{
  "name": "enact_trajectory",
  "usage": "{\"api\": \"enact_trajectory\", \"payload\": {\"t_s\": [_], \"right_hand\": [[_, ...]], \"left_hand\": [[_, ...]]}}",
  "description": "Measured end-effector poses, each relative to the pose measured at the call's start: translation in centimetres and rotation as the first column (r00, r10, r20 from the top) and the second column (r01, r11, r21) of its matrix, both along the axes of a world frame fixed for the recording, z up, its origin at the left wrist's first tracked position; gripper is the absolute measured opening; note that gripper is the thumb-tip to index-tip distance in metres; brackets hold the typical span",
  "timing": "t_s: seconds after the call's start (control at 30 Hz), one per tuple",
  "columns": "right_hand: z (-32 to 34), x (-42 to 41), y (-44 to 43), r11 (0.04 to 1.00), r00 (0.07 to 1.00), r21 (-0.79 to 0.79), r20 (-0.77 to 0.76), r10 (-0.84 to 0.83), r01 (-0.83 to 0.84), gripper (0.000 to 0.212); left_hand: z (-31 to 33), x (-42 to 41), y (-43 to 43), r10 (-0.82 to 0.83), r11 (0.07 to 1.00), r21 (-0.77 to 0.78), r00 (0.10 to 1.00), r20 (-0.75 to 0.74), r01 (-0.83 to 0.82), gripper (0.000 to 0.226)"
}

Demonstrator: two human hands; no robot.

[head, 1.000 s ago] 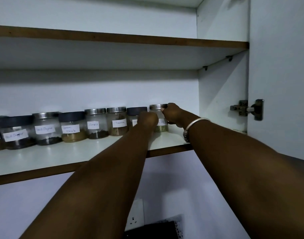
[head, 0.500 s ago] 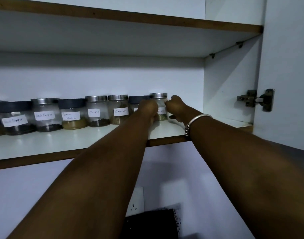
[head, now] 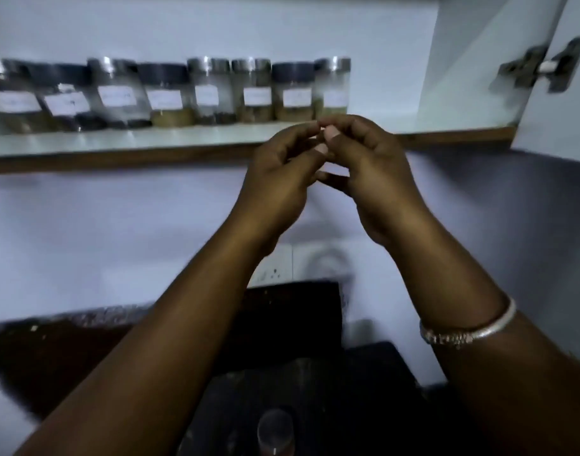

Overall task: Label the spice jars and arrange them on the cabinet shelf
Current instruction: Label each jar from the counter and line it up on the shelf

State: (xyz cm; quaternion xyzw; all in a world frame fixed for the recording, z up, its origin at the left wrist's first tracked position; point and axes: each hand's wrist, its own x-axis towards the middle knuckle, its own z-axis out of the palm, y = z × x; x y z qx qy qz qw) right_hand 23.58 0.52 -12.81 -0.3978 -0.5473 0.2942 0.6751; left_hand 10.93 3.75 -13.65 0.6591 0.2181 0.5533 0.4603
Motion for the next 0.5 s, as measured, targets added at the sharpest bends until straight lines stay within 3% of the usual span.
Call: {"api": "enact_trajectory", "payload": {"t_s": [0.07, 0.13, 0.23, 0.33, 0.5], "right_hand": [[-3.1, -1.2, -0.7, 0.999, 0.998, 0.019, 0.05, -0.026, 0.025, 0.023], [-9.4, -3.8, -1.4, 0.996, 0.997, -0.069, 0.055, -0.049, 0.052, 0.025], [-18.9, -6.4, -1.0, 0.962, 0.99, -0.246, 0.106, -0.092, 0.116, 0.025], [-27.5, -7.9, -0.2, 0.877, 0.98, -0.463, 0.195, -0.044, 0.131, 0.031], [-40.4, -9.0, -0.8, 0.702, 0.869, -0.645, 0.489, 0.075, 0.302, 0.038]], "left_hand": [[-3.2, -1.2, -1.0, 0.033, 0.999, -0.007, 0.999, 0.016, -0.033, 0.03], [-9.4, -3.3, -2.3, 0.093, 0.988, -0.123, 0.996, -0.003, -0.093, 0.031], [-18.2, -5.8, -2.5, 0.131, 0.955, -0.244, 0.978, -0.162, -0.168, 0.032], [-26.3, -7.7, -2.0, 0.103, 0.93, -0.3, 0.932, -0.346, -0.214, 0.031], [-38.1, -10.1, -2.7, -0.079, 0.849, -0.48, 0.845, -0.528, -0.22, 0.035]]}}
